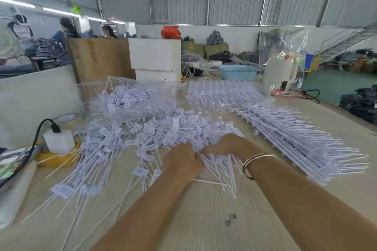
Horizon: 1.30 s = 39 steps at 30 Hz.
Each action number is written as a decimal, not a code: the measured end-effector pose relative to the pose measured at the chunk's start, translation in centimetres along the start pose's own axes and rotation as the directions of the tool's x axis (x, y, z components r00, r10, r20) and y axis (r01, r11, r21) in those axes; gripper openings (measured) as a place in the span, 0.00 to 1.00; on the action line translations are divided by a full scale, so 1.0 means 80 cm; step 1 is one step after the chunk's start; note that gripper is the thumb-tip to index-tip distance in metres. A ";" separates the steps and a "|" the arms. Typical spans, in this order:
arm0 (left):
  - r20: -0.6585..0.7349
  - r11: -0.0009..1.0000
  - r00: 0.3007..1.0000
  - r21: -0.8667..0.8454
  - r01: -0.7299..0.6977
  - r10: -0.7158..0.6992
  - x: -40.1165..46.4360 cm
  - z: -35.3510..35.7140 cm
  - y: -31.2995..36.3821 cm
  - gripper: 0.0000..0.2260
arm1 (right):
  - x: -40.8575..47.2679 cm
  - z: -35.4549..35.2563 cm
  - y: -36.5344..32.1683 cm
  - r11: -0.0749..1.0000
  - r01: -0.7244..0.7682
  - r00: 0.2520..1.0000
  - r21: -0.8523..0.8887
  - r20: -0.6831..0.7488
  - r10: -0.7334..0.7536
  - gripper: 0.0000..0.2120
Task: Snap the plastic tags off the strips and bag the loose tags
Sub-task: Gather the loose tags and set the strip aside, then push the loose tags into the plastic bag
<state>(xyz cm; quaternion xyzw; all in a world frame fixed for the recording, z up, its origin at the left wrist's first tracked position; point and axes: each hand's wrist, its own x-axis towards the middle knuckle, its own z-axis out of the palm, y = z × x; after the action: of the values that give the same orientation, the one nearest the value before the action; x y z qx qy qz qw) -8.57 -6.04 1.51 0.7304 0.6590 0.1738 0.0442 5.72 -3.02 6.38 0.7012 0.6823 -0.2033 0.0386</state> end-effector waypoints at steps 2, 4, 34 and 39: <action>0.016 0.999 0.999 0.014 -0.047 0.046 0.000 -0.007 -0.002 0.11 | 0.008 0.002 0.002 1.000 0.007 0.999 0.029 -0.036 -0.006 0.37; 0.020 0.997 0.997 0.002 -0.079 0.079 0.001 -0.022 -0.008 0.11 | 0.009 -0.001 0.011 0.994 0.000 0.999 0.105 -0.054 0.006 0.34; -0.245 0.851 0.957 -0.526 0.006 -0.158 0.108 -0.051 -0.072 0.12 | 0.011 -0.011 0.018 0.845 0.095 0.995 0.526 -0.086 -0.058 0.15; -0.251 0.831 0.966 -0.520 -0.194 0.068 0.111 -0.035 -0.004 0.13 | -0.003 -0.015 0.044 0.791 0.080 0.997 0.606 -0.033 -0.075 0.14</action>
<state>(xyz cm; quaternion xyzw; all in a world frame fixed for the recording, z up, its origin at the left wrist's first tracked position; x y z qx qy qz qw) -9.11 2.23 5.76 0.7079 0.5318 0.4356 0.1623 9.41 -3.10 6.79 0.6487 0.6094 -0.4102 -0.1989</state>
